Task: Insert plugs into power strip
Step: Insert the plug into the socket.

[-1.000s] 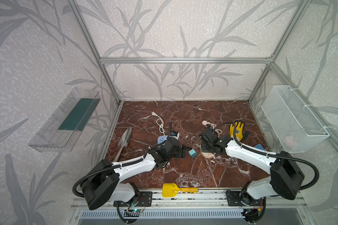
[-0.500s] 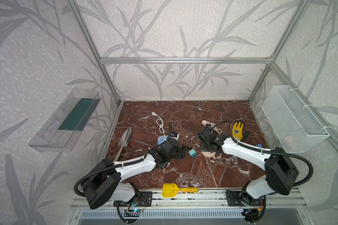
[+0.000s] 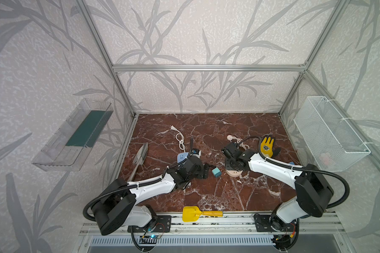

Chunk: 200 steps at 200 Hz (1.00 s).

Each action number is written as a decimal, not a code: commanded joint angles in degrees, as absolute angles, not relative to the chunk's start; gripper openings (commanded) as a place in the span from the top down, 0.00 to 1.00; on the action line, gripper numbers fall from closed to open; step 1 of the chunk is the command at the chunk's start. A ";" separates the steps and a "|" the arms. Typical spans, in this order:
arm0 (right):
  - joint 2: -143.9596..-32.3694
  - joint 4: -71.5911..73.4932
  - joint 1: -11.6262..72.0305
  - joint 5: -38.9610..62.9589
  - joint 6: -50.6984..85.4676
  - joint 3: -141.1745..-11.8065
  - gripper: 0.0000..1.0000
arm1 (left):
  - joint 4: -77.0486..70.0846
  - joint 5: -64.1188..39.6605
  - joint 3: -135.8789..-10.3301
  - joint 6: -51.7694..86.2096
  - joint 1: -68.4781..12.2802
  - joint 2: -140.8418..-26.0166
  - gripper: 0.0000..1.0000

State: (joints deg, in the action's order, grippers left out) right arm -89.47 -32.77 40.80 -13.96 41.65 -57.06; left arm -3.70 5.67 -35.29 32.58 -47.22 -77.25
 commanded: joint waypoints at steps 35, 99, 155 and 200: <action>-93.72 -34.92 39.55 -8.35 40.04 -54.22 1.00 | -4.92 5.71 -34.80 33.00 -46.93 -78.04 0.14; -97.23 -35.13 39.51 -6.94 38.60 -54.82 1.00 | -4.87 5.54 -35.07 32.97 -46.97 -78.66 0.15; -102.02 -36.27 39.46 -5.50 37.62 -55.94 1.00 | -4.79 5.36 -35.16 32.91 -46.94 -78.88 0.15; -102.09 -38.01 39.45 -6.57 37.65 -56.75 1.00 | -4.57 5.27 -35.16 32.98 -47.00 -78.78 0.14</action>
State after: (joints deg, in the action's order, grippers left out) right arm -95.92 -30.92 39.68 -11.97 37.85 -60.97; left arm -3.99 4.93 -35.29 32.60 -47.18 -78.28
